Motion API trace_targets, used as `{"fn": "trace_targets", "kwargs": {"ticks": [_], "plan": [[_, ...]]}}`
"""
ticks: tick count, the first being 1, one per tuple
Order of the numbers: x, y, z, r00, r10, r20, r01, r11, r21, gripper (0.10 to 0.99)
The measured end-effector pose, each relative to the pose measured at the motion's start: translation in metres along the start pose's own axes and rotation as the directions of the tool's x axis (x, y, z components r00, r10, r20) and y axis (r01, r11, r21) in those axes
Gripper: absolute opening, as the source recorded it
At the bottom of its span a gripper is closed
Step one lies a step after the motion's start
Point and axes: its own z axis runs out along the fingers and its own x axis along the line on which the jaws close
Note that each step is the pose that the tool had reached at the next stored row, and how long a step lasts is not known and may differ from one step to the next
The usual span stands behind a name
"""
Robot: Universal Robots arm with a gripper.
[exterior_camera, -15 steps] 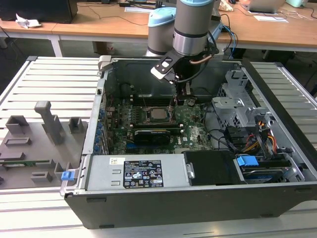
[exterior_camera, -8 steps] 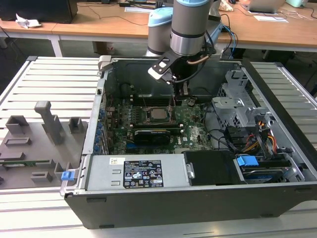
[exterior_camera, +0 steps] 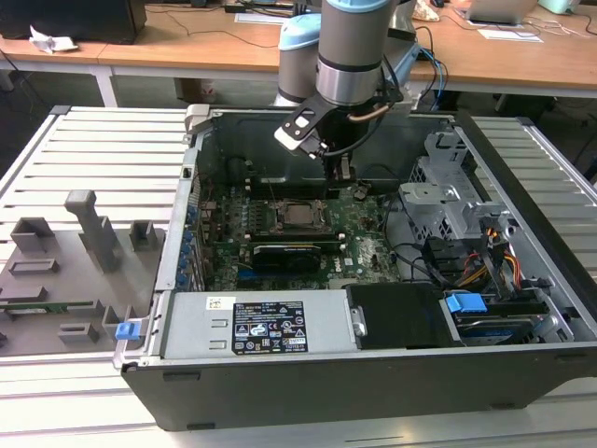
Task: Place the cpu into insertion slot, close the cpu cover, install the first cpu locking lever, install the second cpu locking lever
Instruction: 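Close the cpu cover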
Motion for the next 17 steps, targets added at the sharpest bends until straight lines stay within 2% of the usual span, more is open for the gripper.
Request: {"fn": "trace_targets", "kwargs": {"ticks": [9,17], "plan": [[0.0001,-0.0013,0.0002,1.0,0.0,0.0,0.0,1.0,0.0,0.106],[0.0006,-0.0096,0.0002,1.0,0.0,-0.0002,0.0,1.0,0.0,0.106]]}}
